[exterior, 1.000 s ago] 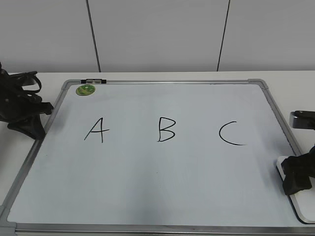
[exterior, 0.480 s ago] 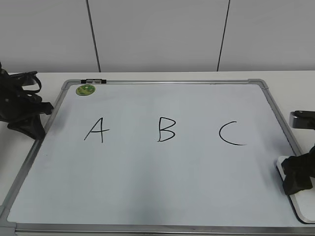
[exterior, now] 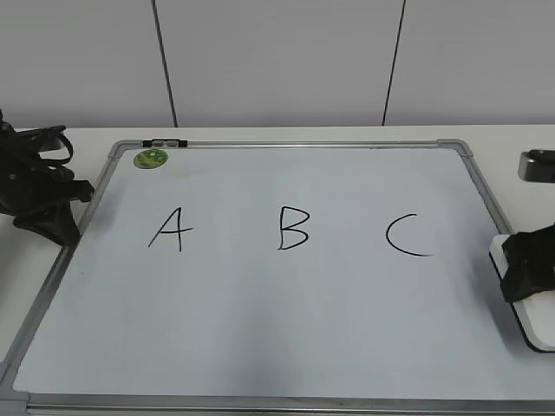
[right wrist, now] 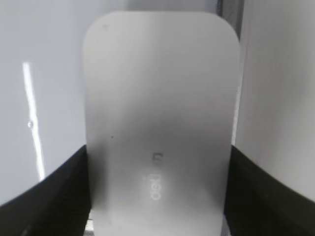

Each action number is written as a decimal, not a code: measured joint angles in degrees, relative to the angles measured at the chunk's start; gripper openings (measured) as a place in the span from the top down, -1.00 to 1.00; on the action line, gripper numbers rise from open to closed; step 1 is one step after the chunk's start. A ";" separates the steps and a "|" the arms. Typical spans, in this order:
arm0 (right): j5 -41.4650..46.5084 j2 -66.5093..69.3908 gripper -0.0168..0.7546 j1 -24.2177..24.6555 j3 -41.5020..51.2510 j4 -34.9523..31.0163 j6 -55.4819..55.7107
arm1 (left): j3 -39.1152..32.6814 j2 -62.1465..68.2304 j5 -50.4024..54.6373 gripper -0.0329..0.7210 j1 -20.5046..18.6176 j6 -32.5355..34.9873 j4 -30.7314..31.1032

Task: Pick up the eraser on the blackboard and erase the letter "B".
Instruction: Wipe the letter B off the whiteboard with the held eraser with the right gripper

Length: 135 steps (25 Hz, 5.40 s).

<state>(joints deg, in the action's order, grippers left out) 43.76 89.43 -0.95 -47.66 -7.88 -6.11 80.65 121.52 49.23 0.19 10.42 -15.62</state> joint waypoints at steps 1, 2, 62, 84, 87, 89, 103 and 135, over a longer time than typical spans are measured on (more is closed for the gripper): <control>1.13 -0.63 -0.47 -0.04 -1.10 0.00 0.00 | 0.00 0.00 0.00 0.88 0.00 0.00 0.00; 2.03 -1.01 -0.47 -0.30 -2.12 0.00 0.00 | 0.00 0.00 0.00 0.88 0.00 0.00 0.00; 20.48 45.42 -0.47 -25.22 -64.55 2.97 -0.24 | 0.09 0.00 0.21 0.88 0.00 0.00 -0.10; 22.25 46.94 -0.47 -31.96 -68.01 3.06 -2.10 | 0.09 0.00 0.11 0.88 0.00 0.00 -0.10; 22.25 47.01 -0.47 -31.11 -68.10 3.06 -2.10 | 0.09 0.00 0.11 0.88 0.00 0.00 -0.10; 22.25 47.01 -0.47 -30.40 -68.24 3.06 -2.10 | 0.09 0.00 0.11 0.88 0.00 0.00 -0.10; 22.25 47.01 -0.47 -23.14 -68.48 6.97 -0.82 | 0.09 0.00 0.11 0.88 0.00 0.00 -0.10; 22.25 47.15 -0.47 -33.22 -68.50 6.05 -1.23 | 0.09 0.00 0.11 0.88 0.00 0.00 -0.10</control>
<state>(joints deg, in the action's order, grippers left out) 66.01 136.58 -34.17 -116.17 -1.83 -7.34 80.75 121.52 49.34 0.19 10.42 -15.72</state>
